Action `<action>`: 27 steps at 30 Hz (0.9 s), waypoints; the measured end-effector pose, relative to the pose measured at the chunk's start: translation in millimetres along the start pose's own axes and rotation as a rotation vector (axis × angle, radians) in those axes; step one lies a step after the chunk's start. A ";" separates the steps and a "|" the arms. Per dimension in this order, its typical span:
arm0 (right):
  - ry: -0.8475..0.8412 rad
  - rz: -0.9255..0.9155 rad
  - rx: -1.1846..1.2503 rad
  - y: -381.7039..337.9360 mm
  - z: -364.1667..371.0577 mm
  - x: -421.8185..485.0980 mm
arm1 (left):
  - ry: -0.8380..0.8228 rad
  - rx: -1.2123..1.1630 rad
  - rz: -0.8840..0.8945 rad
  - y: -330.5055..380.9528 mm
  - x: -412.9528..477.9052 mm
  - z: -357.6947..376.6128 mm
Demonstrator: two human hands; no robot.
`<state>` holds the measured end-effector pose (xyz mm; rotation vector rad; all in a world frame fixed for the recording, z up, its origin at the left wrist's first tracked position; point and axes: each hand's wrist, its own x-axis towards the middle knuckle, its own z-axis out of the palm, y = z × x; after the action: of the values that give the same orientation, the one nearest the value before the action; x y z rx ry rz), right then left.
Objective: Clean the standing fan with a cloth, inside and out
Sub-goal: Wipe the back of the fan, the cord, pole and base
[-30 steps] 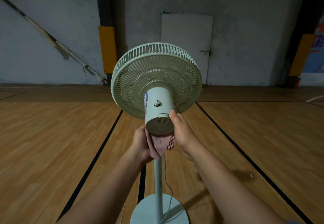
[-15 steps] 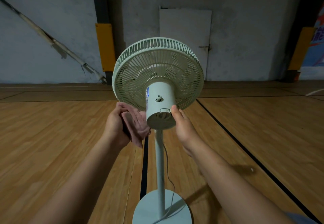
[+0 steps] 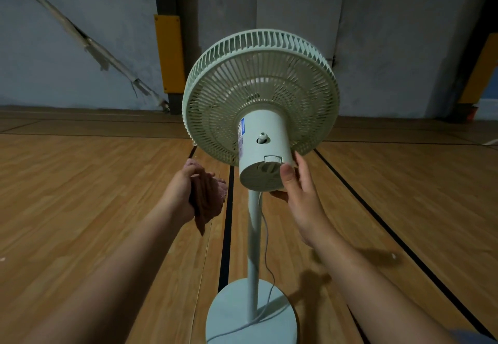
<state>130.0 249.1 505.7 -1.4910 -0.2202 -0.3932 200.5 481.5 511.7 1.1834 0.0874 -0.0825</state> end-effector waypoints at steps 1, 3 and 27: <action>0.000 -0.006 0.005 1.3 -0.4 1.2 | -0.042 0.031 -0.005 -1.8 1.6 1.8; 0.018 -0.026 0.020 0.2 -0.4 3.5 | -0.109 0.094 -0.002 -3.1 4.7 8.1; 0.100 0.166 0.138 -61.3 3.5 32.9 | -0.198 0.072 0.083 -8.8 23.0 15.7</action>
<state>136.8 246.6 574.9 -1.3395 -0.0426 -0.3117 222.8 463.3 506.9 1.2436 -0.1403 -0.1301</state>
